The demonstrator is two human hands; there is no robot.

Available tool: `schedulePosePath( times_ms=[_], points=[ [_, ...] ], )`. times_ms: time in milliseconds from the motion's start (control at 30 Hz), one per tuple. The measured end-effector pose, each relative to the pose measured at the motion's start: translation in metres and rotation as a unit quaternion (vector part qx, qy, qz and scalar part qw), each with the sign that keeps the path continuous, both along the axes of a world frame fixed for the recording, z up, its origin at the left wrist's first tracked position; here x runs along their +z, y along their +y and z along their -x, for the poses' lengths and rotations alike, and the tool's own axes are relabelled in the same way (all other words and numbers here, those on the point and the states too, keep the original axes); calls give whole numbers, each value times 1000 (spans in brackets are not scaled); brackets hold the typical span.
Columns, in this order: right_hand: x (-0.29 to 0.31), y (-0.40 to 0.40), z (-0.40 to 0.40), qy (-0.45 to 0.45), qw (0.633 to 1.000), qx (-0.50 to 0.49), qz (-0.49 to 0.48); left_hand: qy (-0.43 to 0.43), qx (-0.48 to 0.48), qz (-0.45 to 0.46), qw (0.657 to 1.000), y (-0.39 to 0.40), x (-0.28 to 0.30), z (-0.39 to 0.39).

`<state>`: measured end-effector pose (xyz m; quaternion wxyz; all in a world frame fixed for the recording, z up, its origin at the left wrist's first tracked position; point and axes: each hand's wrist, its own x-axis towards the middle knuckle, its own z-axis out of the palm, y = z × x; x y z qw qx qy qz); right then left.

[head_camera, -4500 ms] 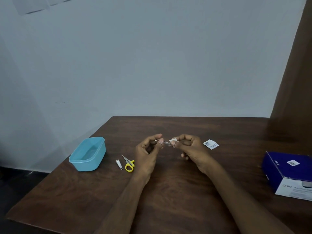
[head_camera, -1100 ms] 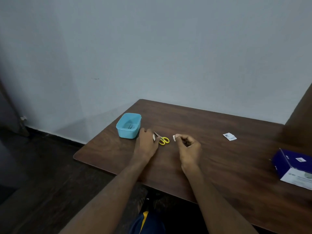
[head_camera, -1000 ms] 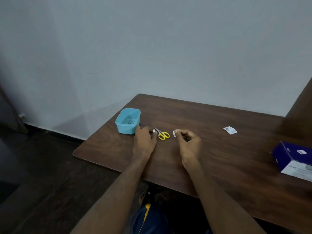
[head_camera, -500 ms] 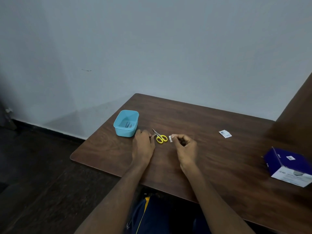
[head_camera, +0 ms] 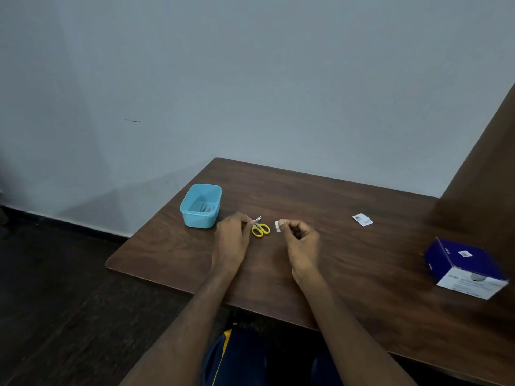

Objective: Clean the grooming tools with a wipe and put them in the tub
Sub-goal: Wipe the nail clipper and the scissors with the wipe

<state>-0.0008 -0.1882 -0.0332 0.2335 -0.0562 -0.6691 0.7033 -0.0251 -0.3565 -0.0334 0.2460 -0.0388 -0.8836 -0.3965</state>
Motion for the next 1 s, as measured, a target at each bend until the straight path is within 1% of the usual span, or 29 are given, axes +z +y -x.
schedulePosePath(
  times_ms=[133,267,333,433,500,600,733,767,800,867,1000],
  points=[
    [2,3,3,19,996,-38,78,10,-69,-33,997,1,6,-3],
    [-5,17,23,10,998,-12,61,-44,-110,-115,986,15,13,0],
    [-5,30,33,9,998,16,61,-69,-125,-134,981,28,19,6],
    [5,60,49,9,996,81,22,-65,-134,-155,977,50,26,24],
    [10,83,58,14,991,135,16,-60,-144,-166,974,61,28,41],
    [10,106,69,13,985,174,-6,-74,-181,-162,967,79,23,65],
    [14,127,82,19,980,161,-117,-87,-225,-144,960,93,18,89],
    [19,128,85,27,978,160,-133,-80,-234,-126,961,90,25,92],
    [13,134,90,19,976,162,-141,-83,-248,-123,957,93,19,97],
    [10,138,91,26,976,157,-150,-69,-253,-97,960,95,23,95],
    [3,139,95,38,971,159,-177,-24,-241,-67,968,95,14,97]
  ],
)
